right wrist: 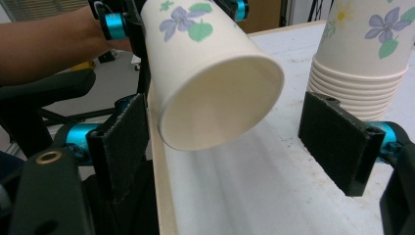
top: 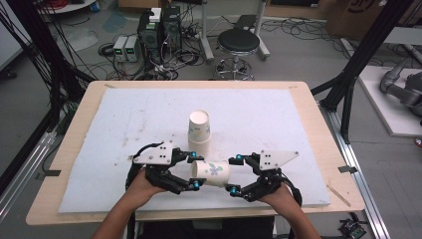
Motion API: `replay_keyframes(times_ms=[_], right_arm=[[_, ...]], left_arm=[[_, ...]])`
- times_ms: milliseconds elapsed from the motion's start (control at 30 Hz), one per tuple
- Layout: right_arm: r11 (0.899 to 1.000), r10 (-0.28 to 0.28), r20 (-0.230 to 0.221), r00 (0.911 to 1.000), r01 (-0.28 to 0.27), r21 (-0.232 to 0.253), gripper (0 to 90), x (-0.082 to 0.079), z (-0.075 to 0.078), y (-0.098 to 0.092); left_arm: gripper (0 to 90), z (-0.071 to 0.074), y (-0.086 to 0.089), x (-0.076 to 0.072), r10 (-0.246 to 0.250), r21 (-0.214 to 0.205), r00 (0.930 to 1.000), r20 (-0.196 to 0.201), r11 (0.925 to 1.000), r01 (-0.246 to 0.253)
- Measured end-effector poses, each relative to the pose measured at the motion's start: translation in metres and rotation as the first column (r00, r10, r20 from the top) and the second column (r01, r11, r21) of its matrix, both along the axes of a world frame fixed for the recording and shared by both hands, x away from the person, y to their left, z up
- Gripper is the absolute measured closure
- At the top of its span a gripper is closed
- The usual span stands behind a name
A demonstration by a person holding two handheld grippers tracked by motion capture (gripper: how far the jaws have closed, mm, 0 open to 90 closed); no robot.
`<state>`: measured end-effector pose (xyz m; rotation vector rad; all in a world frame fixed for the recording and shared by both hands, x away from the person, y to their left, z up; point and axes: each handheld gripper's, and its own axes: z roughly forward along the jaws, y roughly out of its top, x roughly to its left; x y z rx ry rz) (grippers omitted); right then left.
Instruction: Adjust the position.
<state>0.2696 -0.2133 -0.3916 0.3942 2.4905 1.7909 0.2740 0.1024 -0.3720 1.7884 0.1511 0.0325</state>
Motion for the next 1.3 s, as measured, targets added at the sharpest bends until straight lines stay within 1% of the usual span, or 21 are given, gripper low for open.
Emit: replay_keyframes(times_ms=[100, 133, 233, 333, 433, 567, 600, 700, 733, 867, 933, 967, 1000, 1067, 1133, 1167, 1233, 1300], right_arm=[[1.000, 0.011, -0.017, 0.9998, -0.011, 0.003, 19.7, 0.001, -0.002, 0.000], [1.000, 0.012, -0.013, 0.9998, -0.012, 0.008, 19.7, 0.001, -0.003, 0.000], [1.000, 0.024, -0.020, 0.9995, -0.024, 0.019, 19.7, 0.001, -0.004, 0.001], [0.998, 0.044, -0.027, 0.9987, -0.042, 0.042, 19.7, 0.001, -0.004, 0.001], [0.996, 0.061, -0.022, 0.9979, -0.060, 0.063, 19.7, 0.001, -0.004, 0.001], [0.992, 0.090, -0.027, 0.9956, -0.087, 0.094, 20.1, 0.001, -0.005, 0.001], [0.990, 0.094, -0.023, 0.9953, -0.092, 0.103, 20.2, 0.002, -0.005, 0.001], [0.984, 0.122, -0.024, 0.9922, -0.118, 0.132, 26.2, 0.001, -0.007, 0.001], [0.983, 0.126, -0.013, 0.9920, -0.123, 0.134, 27.2, 0.001, -0.007, 0.000], [0.981, 0.123, -0.001, 0.9923, -0.122, 0.150, 30.5, 0.001, -0.007, 0.000], [0.980, 0.124, -0.001, 0.9923, -0.122, 0.156, 31.8, 0.001, -0.007, -0.001], [0.980, 0.123, -0.001, 0.9924, -0.121, 0.156, 32.0, 0.001, -0.007, -0.001], [0.980, 0.128, -0.018, 0.9917, -0.123, 0.153, 32.0, 0.001, -0.006, -0.001], [0.981, 0.127, -0.037, 0.9912, -0.120, 0.152, 32.0, 0.002, -0.006, -0.001], [0.985, 0.120, -0.041, 0.9919, -0.114, 0.132, 31.9, 0.002, -0.005, -0.001], [0.987, 0.117, -0.041, 0.9923, -0.111, 0.118, 31.9, 0.002, -0.003, -0.001], [0.990, 0.112, -0.043, 0.9928, -0.108, 0.093, 31.9, 0.002, 0.000, 0.000], [0.993, 0.109, -0.041, 0.9932, -0.107, 0.055, 31.9, 0.002, 0.003, 0.000]], left_arm=[[36.8, 0.001, -0.001, -0.001, -0.008, -0.012, 1.0000, 0.002, 0.9999, 0.008], [36.8, 0.001, -0.001, -0.001, -0.010, -0.017, 1.0000, 0.001, 0.9998, 0.010], [36.8, 0.001, -0.003, -0.001, -0.027, -0.021, 0.9996, 0.001, 0.9994, 0.027], [36.9, 0.002, -0.005, -0.002, -0.041, -0.025, 0.9992, 0.004, 0.9988, 0.041], [36.8, 0.002, -0.007, -0.003, -0.052, -0.035, 0.9986, 0.004, 0.9980, 0.052], [36.8, 0.002, -0.009, -0.004, -0.064, -0.063, 0.9979, 0.005, 0.9959, 0.064], [36.8, 0.002, -0.010, -0.004, -0.066, -0.068, 0.9978, 0.005, 0.9954, 0.066], [36.7, 0.001, -0.010, -0.004, -0.069, -0.082, 0.9976, 0.008, 0.9942, 0.070], [36.7, 0.000, -0.010, -0.003, -0.069, -0.086, 0.9976, 0.006, 0.9939, 0.069], [36.7, -0.003, -0.008, -0.004, -0.067, -0.109, 0.9977, 0.006, 0.9918, 0.067], [36.5, -0.004, -0.008, -0.004, -0.064, -0.109, 0.9980, 0.001, 0.9920, 0.063], [36.3, -0.005, -0.008, -0.004, -0.062, -0.105, 0.9981, -0.005, 0.9926, 0.061], [36.1, -0.005, -0.008, -0.004, -0.059, -0.098, 0.9982, -0.014, 0.9935, 0.057], [33.5, -0.005, -0.010, -0.006, -0.042, -0.059, 0.9990, -0.017, 0.9974, 0.041], [18.6, -0.004, -0.012, -0.006, -0.002, -0.011, 0.9993, -0.036, 0.9999, 0.002], [14.7, -0.003, -0.013, -0.007, 0.010, 0.002, 0.9992, -0.039, 0.9999, -0.010], [14.7, -0.002, -0.012, -0.007, 0.023, 0.038, 0.9992, -0.033, 0.9991, -0.022], [14.7, -0.001, -0.011, -0.008, 0.021, 0.068, 0.9994, -0.026, 0.9975, -0.020]])
